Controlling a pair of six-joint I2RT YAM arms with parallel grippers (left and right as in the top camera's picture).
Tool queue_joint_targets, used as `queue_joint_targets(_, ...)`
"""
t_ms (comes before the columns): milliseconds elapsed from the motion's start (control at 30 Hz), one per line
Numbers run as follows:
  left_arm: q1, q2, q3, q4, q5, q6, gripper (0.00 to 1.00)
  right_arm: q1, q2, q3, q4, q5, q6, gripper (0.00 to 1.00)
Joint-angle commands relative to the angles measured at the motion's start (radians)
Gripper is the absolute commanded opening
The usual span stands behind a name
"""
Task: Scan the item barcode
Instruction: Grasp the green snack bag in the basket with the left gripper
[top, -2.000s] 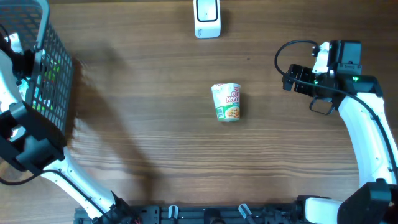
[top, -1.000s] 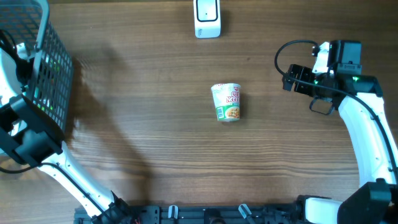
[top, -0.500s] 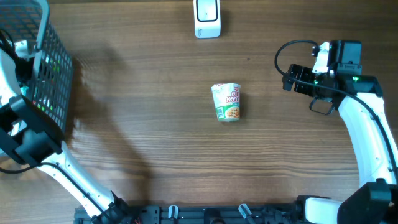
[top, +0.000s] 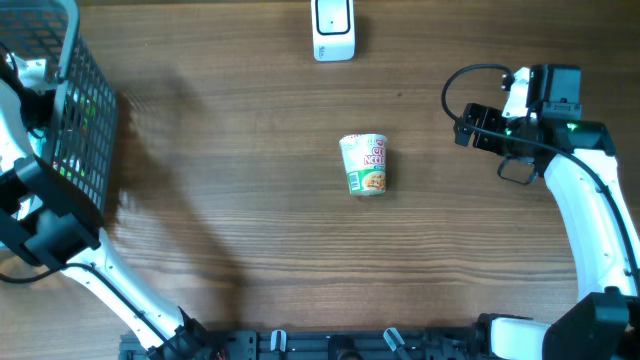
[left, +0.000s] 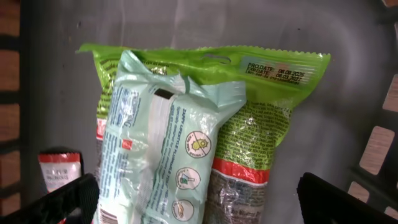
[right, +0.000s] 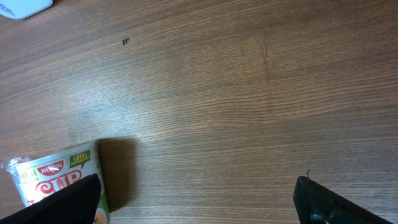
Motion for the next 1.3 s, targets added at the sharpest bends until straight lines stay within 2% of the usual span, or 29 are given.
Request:
queue_joint_targets(0, 0.008, 0.013, -0.008, 0.006, 0.013, 0.091, 1.00, -0.002, 0.002, 0.010, 0.000, 0.016, -0.018, 1.00)
queue_joint_targets(300, 0.016, 0.106, -0.011, -0.008, 0.092, 0.090, 1.00, -0.002, 0.002, 0.009, 0.000, 0.016, -0.018, 1.00)
queue_joint_targets(567, 0.025, 0.148, -0.035, -0.001, 0.092, 0.086, 1.00, -0.002, 0.002, 0.010, 0.000, 0.016, -0.018, 1.00)
queue_joint_targets(667, 0.024, 0.148, -0.037, 0.001, 0.092, 0.086, 0.89, -0.002, 0.002, 0.010, 0.000, 0.016, -0.018, 1.00)
queue_joint_targets(767, 0.024, 0.148, -0.037, -0.002, 0.092, 0.086, 0.87, -0.002, 0.002, 0.010, 0.000, 0.016, -0.018, 1.00)
queue_joint_targets(800, 0.024, 0.148, -0.037, -0.003, 0.092, 0.085, 0.89, -0.002, 0.002, 0.010, 0.000, 0.016, -0.018, 1.00)
queue_joint_targets(867, 0.023, 0.146, -0.035, 0.001, 0.092, 0.055, 1.00, -0.002, 0.002, 0.010, 0.000, 0.016, -0.018, 1.00)
queue_joint_targets(1267, 0.020, -0.005, 0.095, 0.036, 0.089, 0.091, 1.00, -0.002, 0.002, 0.010, 0.000, 0.016, -0.018, 1.00)
